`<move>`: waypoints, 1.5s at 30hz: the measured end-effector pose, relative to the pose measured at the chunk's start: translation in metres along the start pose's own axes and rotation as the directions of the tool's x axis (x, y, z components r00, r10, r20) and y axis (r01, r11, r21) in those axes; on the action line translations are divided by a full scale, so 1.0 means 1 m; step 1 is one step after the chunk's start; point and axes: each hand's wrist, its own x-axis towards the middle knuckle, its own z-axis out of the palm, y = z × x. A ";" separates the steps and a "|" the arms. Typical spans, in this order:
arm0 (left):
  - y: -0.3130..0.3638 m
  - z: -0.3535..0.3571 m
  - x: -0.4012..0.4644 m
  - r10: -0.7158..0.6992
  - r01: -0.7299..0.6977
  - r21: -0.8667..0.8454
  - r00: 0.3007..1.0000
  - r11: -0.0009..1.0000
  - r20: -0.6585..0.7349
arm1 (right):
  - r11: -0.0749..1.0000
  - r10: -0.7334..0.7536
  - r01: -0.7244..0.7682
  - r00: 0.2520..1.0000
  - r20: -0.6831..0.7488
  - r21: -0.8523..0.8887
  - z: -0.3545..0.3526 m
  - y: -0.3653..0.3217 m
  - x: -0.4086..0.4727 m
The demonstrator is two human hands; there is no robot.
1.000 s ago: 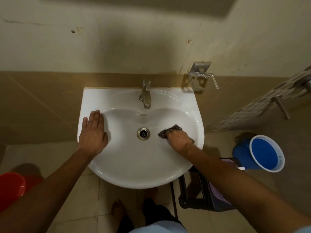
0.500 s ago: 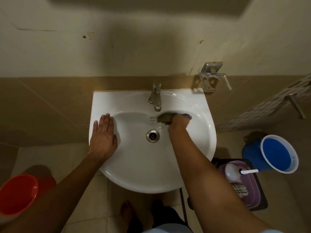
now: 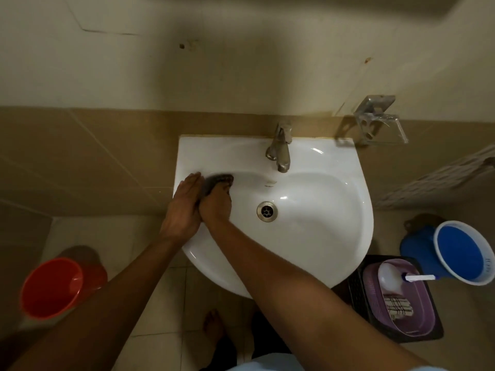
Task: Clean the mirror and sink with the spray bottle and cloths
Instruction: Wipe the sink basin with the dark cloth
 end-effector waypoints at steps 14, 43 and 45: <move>-0.001 0.012 0.000 -0.032 0.033 0.097 0.999 0.995 -0.015 | 0.310 -0.278 0.500 0.861 0.426 -0.809 -0.139 0.151 0.049; 0.007 0.006 0.000 -0.036 0.033 0.057 0.998 0.998 0.052 | 0.840 -0.154 0.385 0.845 0.512 -0.382 -0.074 0.053 -0.097; 0.014 -0.002 0.000 -0.111 0.117 -0.089 0.991 0.989 0.068 | 0.987 -0.061 0.129 0.848 0.526 -0.093 -0.093 0.043 -0.100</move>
